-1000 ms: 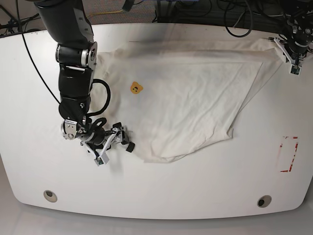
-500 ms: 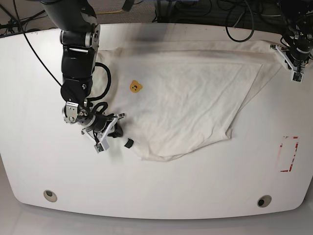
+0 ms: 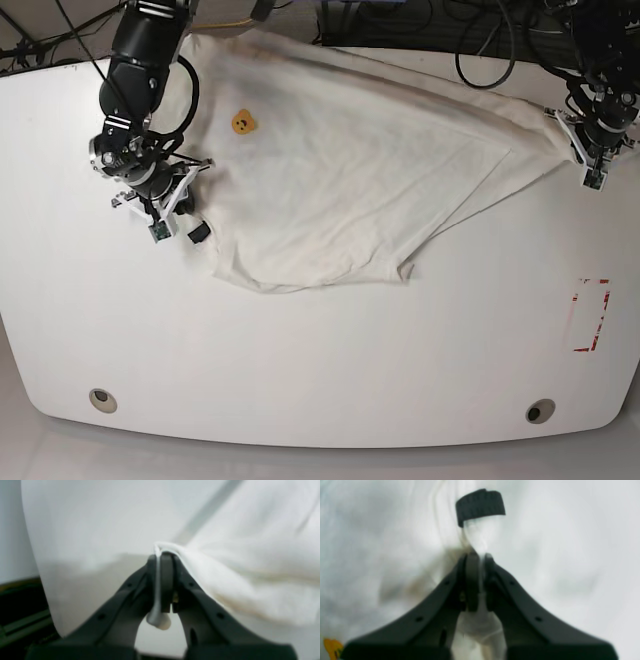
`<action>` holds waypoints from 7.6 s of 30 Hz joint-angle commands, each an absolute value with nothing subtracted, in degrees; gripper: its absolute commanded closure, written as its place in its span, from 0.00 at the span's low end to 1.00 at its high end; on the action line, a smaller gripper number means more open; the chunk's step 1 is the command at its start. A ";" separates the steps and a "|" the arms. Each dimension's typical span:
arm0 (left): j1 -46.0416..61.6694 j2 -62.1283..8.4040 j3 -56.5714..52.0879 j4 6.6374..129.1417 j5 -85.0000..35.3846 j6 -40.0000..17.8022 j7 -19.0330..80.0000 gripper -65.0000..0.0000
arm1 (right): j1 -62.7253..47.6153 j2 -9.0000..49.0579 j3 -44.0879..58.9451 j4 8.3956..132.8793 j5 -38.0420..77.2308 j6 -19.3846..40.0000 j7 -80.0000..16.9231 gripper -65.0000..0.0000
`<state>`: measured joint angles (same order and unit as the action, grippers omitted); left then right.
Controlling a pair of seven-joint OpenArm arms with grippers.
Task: Fold the T-shirt properly
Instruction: 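Regrasp the shirt edge with the right gripper beside the hem, then lift the shirt with both grippers and shake it flat onto the table, then drag the held shirt edge with both grippers to straighten it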
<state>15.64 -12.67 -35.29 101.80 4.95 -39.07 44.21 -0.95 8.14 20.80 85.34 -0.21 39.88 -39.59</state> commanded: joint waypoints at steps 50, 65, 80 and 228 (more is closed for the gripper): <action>9.27 -13.58 -35.12 99.30 4.88 -38.73 43.65 1.00 | 22.81 5.32 13.49 65.71 -0.48 40.00 -37.58 1.00; -7.16 -12.70 -30.55 101.93 13.05 -38.73 43.74 1.00 | 30.37 10.68 13.41 84.88 -0.13 40.00 -52.35 1.00; -34.42 -13.14 -26.68 104.92 16.92 -38.64 52.26 1.00 | 56.04 16.40 8.75 84.70 -0.31 40.00 -59.56 1.00; 5.49 -20.88 -27.65 81.71 -12.00 -40.00 40.92 1.00 | -20.53 2.07 36.44 107.65 21.32 40.00 -70.73 1.00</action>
